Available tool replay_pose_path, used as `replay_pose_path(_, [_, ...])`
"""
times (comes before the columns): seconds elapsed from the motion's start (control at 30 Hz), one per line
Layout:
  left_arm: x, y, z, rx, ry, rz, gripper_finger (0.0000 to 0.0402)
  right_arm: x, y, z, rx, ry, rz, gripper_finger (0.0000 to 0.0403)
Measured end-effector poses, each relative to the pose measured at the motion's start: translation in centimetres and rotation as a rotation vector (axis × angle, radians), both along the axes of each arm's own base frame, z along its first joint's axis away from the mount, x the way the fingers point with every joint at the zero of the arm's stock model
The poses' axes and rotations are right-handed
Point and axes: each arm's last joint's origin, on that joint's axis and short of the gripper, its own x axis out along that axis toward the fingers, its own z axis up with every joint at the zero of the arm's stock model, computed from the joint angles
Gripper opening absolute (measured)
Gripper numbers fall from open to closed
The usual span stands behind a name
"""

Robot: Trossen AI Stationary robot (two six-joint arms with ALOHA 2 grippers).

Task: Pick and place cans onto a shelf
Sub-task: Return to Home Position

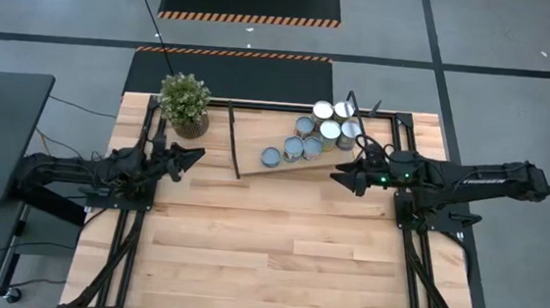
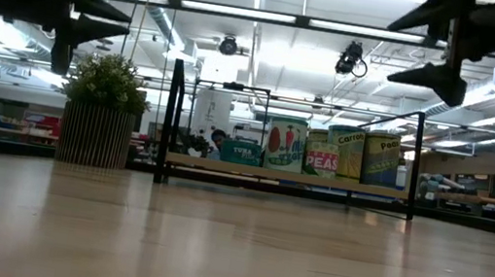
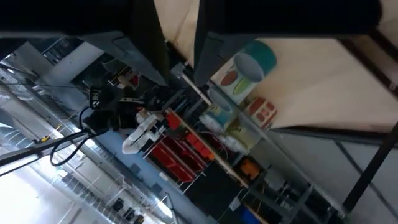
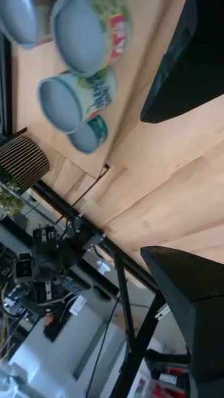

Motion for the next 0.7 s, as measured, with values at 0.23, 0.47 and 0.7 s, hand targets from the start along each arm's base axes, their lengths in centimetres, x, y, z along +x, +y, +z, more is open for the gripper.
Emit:
replay_pose_path(0.23, [0.0,0.0,-0.1,0.023,-0.011,0.000,0.0042,-1.4,0.0,-2.0,0.060,-0.061,-0.036,0.0348])
replay_pose_path(0.47, [0.0,0.0,-0.4,0.029,0.029,0.002,0.0005,-3.0,-0.2,-3.9,0.129,-0.126,-0.104,0.0348])
replay_pose_path(0.7, [0.1,0.0,-1.9,-0.051,0.151,-0.006,0.0009,-3.3,-0.2,-5.9,0.147,-0.231,-0.110,0.0347])
